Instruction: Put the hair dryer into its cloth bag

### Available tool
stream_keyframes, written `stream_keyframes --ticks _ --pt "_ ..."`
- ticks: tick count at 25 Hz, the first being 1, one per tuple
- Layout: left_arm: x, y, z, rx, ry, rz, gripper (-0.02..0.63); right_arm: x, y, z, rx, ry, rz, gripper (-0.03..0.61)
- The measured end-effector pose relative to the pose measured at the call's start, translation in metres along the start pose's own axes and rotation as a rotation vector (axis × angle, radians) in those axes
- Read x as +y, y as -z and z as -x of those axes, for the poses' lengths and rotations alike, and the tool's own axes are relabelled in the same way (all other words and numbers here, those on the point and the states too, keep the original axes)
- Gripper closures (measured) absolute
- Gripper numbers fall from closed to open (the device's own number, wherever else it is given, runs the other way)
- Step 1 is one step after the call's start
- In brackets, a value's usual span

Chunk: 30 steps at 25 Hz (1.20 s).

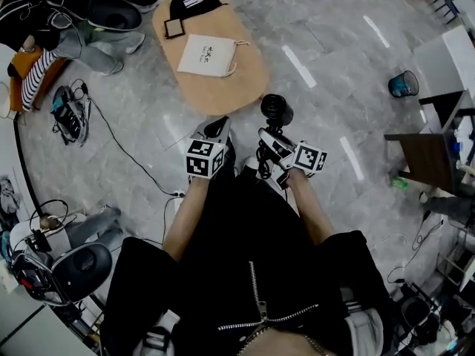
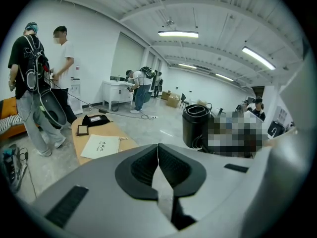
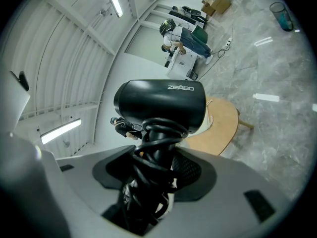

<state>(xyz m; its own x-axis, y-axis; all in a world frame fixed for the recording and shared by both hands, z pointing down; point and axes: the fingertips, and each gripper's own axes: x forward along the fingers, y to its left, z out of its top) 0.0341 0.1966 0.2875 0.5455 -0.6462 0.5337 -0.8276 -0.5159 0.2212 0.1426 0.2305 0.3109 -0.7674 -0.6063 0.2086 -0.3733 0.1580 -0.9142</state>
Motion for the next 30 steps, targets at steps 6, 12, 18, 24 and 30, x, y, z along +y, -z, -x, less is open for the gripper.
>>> stream_keyframes --ticks 6,12,18,24,30 --pt "0.010 -0.002 -0.006 -0.010 0.002 0.016 0.598 -0.002 0.001 -0.011 0.028 0.005 0.009 0.344" --pt "0.032 -0.012 -0.023 -0.014 0.008 0.036 0.598 -0.005 -0.017 -0.033 0.033 0.014 0.014 0.344" --pt "0.058 -0.028 -0.054 -0.011 0.024 0.035 0.598 -0.015 -0.044 -0.064 0.034 0.033 0.023 0.344" --pt "0.092 -0.055 -0.084 -0.016 0.032 0.051 0.598 -0.018 -0.077 -0.098 0.038 0.050 0.025 0.344" --pt "0.123 -0.073 -0.112 -0.002 0.047 0.055 0.598 -0.022 -0.110 -0.132 0.027 0.067 0.014 0.344"
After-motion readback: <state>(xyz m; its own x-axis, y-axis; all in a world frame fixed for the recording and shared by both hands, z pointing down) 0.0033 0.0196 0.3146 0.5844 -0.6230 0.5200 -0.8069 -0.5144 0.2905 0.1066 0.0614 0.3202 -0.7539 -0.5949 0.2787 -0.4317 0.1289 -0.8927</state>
